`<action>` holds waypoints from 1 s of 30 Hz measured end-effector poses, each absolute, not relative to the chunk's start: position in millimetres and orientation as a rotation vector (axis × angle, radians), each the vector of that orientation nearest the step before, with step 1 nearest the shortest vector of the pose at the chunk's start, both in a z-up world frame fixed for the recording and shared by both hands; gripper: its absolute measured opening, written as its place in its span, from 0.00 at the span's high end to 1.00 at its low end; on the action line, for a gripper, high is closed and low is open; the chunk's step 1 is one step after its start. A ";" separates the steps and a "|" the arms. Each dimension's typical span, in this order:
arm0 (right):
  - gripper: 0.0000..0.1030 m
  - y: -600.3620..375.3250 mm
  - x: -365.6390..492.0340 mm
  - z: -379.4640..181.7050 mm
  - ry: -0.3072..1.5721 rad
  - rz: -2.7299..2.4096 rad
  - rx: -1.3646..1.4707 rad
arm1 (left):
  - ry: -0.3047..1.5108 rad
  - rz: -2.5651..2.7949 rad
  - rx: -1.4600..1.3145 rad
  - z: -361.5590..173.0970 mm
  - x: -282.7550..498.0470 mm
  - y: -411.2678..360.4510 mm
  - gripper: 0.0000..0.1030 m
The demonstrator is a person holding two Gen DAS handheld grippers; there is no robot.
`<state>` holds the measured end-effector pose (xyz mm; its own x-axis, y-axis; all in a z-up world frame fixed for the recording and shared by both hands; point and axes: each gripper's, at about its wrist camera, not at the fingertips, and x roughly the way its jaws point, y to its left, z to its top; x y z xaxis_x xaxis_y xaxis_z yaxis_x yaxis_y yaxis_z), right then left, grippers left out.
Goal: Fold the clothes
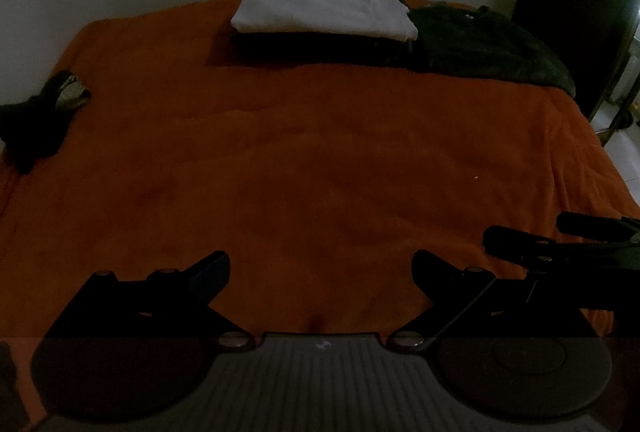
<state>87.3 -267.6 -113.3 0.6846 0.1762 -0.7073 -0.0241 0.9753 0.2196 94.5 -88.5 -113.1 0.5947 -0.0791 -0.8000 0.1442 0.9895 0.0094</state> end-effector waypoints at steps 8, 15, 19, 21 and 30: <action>0.00 -269.8 86.9 -113.6 0.815 0.115 0.199 | 0.931 -0.126 0.081 -114.3 95.7 -88.1 0.00; 0.00 -269.2 86.8 -113.3 0.818 0.112 0.195 | 0.934 -0.131 0.081 -116.3 99.7 -84.6 0.00; 0.00 -268.1 87.5 -114.7 0.819 0.112 0.196 | 0.936 -0.137 0.086 -118.9 101.2 -82.4 0.00; 0.00 -267.5 88.4 -116.1 0.823 0.113 0.196 | 0.937 -0.141 0.088 -120.2 101.9 -81.3 0.00; 0.00 -269.3 93.2 -122.1 0.829 0.096 0.200 | 0.962 -0.151 0.097 -130.7 109.7 -82.5 0.00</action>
